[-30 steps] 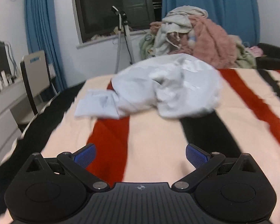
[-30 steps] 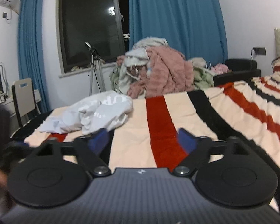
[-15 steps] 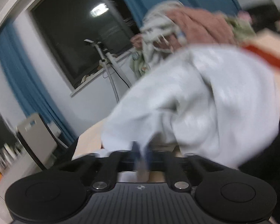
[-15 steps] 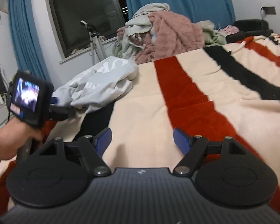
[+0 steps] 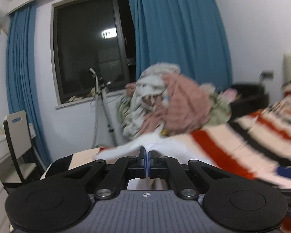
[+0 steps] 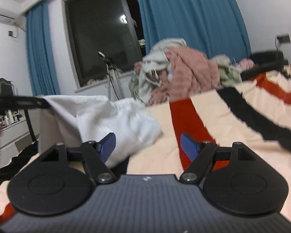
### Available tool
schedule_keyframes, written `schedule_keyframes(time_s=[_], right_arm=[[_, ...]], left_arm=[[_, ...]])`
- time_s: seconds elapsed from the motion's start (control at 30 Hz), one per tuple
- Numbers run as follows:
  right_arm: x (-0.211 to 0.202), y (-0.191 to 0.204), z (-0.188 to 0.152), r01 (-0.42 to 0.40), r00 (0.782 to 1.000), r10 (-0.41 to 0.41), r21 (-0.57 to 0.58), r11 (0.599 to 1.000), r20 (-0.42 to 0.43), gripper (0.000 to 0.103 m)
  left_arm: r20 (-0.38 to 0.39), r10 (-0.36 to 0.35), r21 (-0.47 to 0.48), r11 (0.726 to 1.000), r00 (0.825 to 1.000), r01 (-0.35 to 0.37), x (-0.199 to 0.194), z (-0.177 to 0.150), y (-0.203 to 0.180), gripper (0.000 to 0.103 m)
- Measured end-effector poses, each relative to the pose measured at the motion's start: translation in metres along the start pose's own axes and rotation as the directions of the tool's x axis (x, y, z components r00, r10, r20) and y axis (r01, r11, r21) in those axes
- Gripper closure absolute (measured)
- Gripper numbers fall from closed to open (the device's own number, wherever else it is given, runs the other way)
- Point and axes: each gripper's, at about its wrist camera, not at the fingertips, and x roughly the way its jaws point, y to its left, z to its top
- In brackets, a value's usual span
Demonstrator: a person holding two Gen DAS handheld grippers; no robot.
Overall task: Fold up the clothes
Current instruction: 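Grasp the white T-shirt with the left gripper and lift it up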
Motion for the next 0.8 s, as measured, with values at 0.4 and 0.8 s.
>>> schedule_keyframes(time_s=[0.4,0.8], right_arm=[[-0.078,0.032,0.014,-0.106,0.989,0.093,-0.118,0.987,-0.113,0.028],[0.022,0.043,-0.049,-0.259,0.893,0.278,0.101,0.961,-0.354,0.029]], left_arm=[[0.067,-0.019,-0.357,0.933,0.998,0.042,-0.139,-0.027,0.069,0.102],[0.010,0.061,-0.495,0.867,0.998,-0.048,-0.099,-0.065,0.139,0.102]])
